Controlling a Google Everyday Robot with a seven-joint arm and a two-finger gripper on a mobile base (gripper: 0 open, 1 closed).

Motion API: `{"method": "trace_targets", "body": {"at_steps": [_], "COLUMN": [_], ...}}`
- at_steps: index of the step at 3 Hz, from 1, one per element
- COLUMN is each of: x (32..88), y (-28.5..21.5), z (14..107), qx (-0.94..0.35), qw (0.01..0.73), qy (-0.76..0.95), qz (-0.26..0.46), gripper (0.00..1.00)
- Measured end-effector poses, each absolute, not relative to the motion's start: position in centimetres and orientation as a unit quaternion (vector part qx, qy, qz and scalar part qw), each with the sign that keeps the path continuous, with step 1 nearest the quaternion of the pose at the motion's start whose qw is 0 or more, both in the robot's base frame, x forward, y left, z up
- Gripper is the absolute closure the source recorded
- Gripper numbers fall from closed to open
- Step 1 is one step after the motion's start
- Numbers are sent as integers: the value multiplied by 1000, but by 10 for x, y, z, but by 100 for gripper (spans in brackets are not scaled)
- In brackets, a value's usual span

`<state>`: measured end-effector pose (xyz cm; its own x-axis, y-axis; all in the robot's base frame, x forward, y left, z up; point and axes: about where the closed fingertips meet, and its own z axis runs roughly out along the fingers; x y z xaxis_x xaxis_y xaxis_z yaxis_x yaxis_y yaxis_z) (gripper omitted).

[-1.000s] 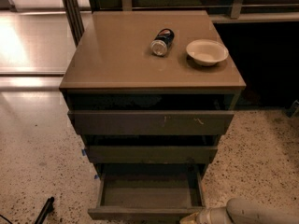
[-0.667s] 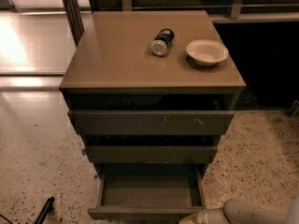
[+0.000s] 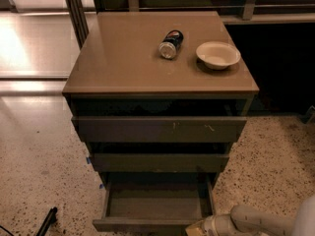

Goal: Close bottom drawer

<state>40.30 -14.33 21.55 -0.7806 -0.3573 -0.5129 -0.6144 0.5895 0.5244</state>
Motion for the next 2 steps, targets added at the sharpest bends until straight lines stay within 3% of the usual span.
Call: {"method": "trace_targets", "body": {"at_steps": [2], "x": [418], "y": [-143], "z": [201], "qx": [-282], "qw": [168], "qy": [880], "qz": [343], "gripper": [100]}}
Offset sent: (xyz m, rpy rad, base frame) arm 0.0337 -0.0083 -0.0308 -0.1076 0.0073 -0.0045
